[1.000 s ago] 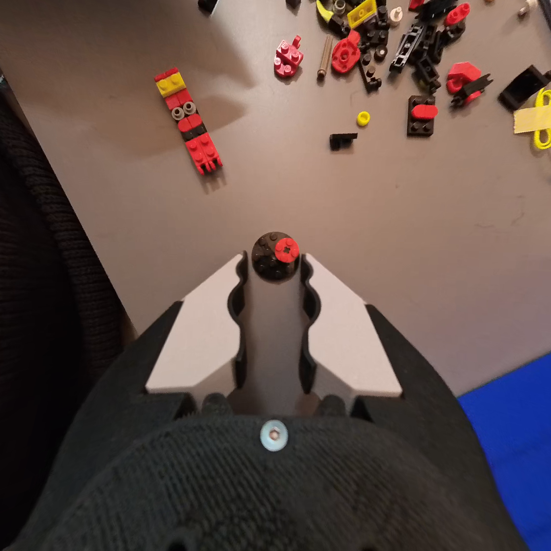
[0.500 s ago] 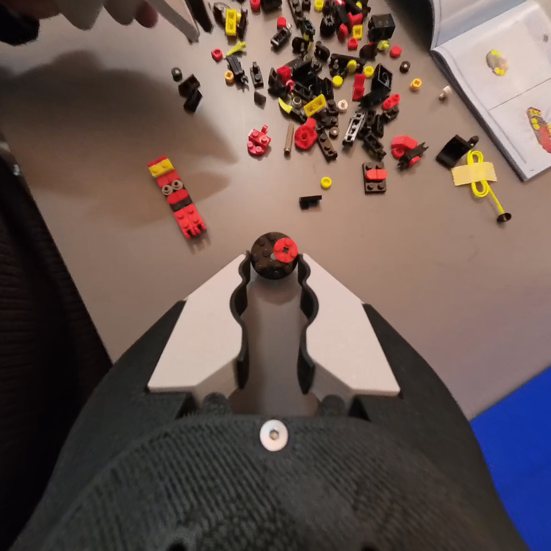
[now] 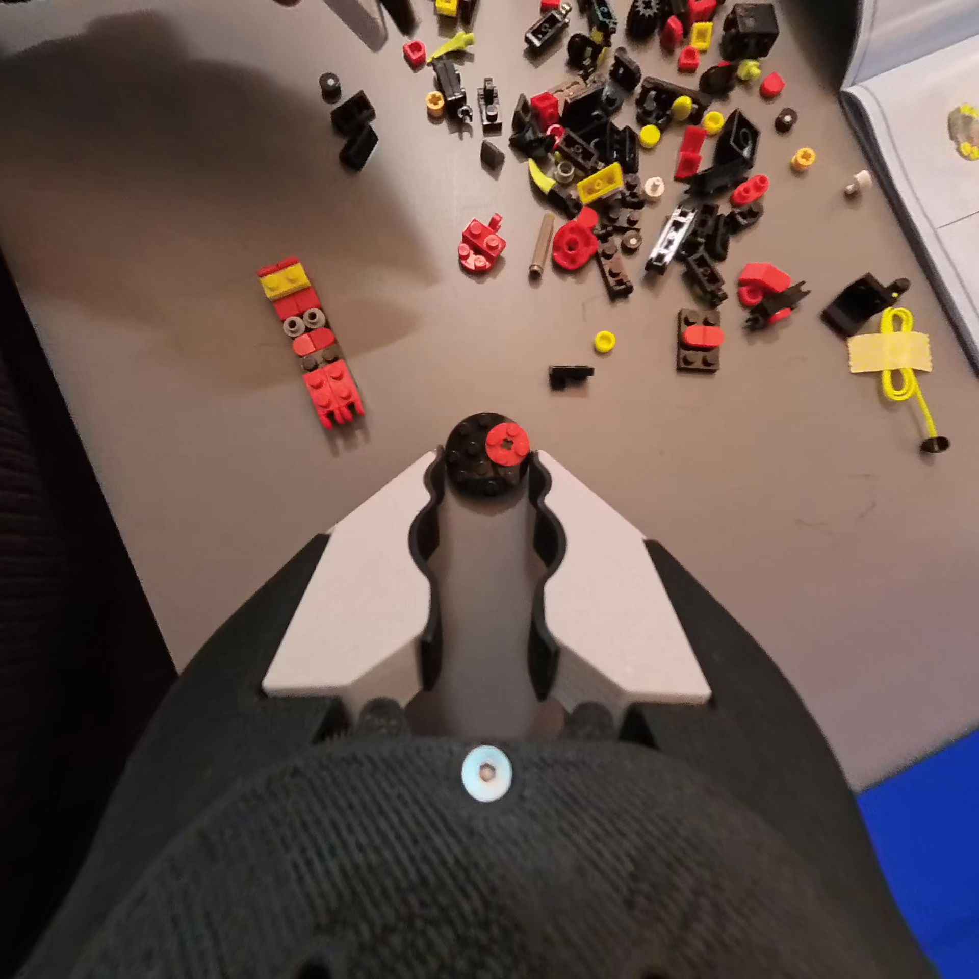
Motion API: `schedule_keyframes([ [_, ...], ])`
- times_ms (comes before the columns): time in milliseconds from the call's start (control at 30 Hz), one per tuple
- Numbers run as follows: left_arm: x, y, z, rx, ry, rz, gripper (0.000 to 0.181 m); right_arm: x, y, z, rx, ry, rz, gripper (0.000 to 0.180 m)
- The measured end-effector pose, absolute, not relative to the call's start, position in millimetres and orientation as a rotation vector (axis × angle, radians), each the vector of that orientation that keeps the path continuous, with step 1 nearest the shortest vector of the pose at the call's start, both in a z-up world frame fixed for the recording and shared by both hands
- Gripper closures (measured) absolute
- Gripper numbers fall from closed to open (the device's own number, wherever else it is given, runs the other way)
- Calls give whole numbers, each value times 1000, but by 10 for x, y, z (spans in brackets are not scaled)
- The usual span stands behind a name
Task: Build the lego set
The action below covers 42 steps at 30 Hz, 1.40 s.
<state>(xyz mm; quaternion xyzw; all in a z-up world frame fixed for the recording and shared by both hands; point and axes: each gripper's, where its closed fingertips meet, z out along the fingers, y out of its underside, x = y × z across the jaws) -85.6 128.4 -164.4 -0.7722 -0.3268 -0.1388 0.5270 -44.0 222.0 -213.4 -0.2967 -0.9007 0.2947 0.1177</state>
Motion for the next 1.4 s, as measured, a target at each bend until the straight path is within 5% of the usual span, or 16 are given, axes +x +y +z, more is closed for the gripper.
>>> schedule_keyframes([
  [300, -831, 1328, -1697, -1872, -774, -345, 173, -447, 2186, -2048, -874, -2591, 994, 137],
  [500, -902, 1301, -1653, -1823, -804, -352, 173, -218, 1698, -1830, -721, -2635, 1273, 144],
  [1400, -977, 1226, -1482, -1704, -839, -357, 174, -188, 1483, -2169, -619, -2758, 1067, 165],
])
